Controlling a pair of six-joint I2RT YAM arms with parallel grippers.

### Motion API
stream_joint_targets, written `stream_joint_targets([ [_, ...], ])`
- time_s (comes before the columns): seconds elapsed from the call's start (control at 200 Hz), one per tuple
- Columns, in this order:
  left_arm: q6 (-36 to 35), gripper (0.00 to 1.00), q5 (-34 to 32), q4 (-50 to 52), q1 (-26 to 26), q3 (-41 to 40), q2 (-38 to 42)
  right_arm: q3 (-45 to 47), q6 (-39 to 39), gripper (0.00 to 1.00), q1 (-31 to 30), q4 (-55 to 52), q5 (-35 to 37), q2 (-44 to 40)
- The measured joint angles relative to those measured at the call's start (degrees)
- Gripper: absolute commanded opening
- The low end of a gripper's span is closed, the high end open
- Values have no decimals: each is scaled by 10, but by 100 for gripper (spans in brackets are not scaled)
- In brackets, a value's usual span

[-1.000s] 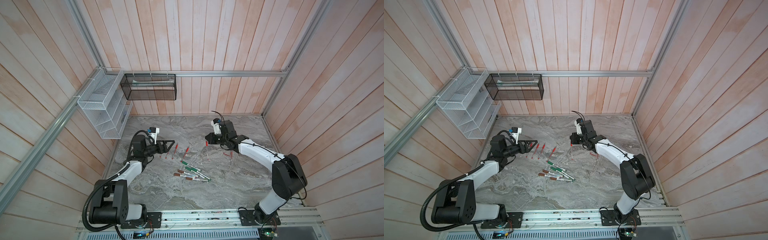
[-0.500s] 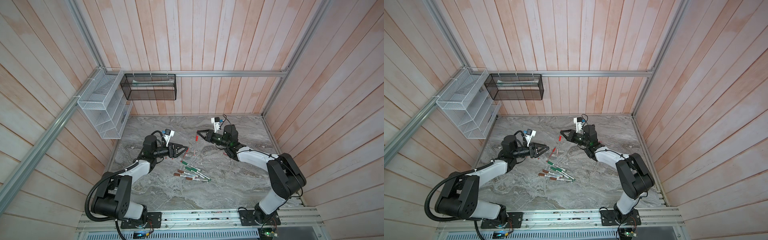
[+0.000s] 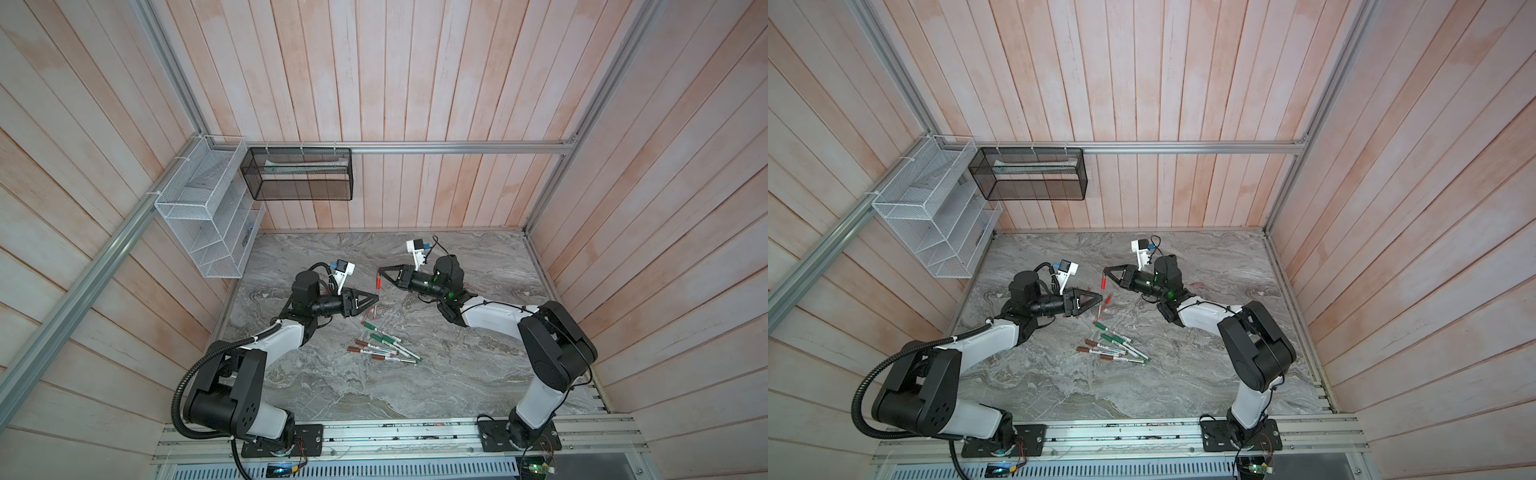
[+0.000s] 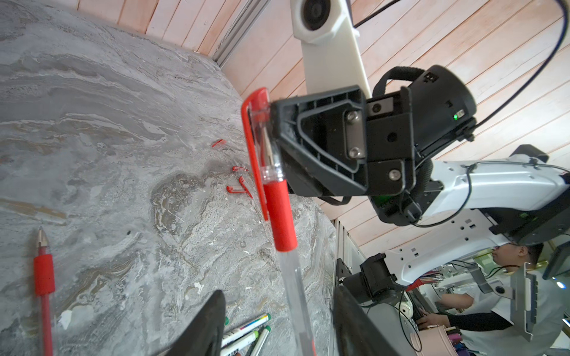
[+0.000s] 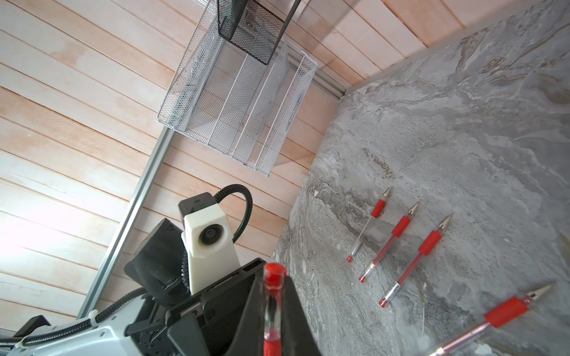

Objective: Remove pen caps from pens
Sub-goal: Pick up the pen from the center of the table.

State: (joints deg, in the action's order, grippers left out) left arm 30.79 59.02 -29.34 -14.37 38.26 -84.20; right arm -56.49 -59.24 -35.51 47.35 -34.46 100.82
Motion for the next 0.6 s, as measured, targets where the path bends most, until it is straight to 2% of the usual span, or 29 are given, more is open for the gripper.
stream_joint_targets([
  [0.09, 0, 49, -3, 0, 0, 0, 0, -5, -6, 3, -7, 11, 0, 7],
  [0.18, -2, 38, -8, 2, 0, 1, 0, -12, -9, 3, -16, 19, 0, 16],
  [0.37, -9, 7, -14, 12, -1, 4, 0, -20, -12, 3, -23, 28, -2, 33],
  [0.46, -16, 4, -26, 28, 1, 7, 1, -20, -5, 11, -23, 27, 0, 31],
  [0.6, -43, 4, -40, 52, 0, 10, 1, -20, 8, 24, -23, 9, 2, 26],
])
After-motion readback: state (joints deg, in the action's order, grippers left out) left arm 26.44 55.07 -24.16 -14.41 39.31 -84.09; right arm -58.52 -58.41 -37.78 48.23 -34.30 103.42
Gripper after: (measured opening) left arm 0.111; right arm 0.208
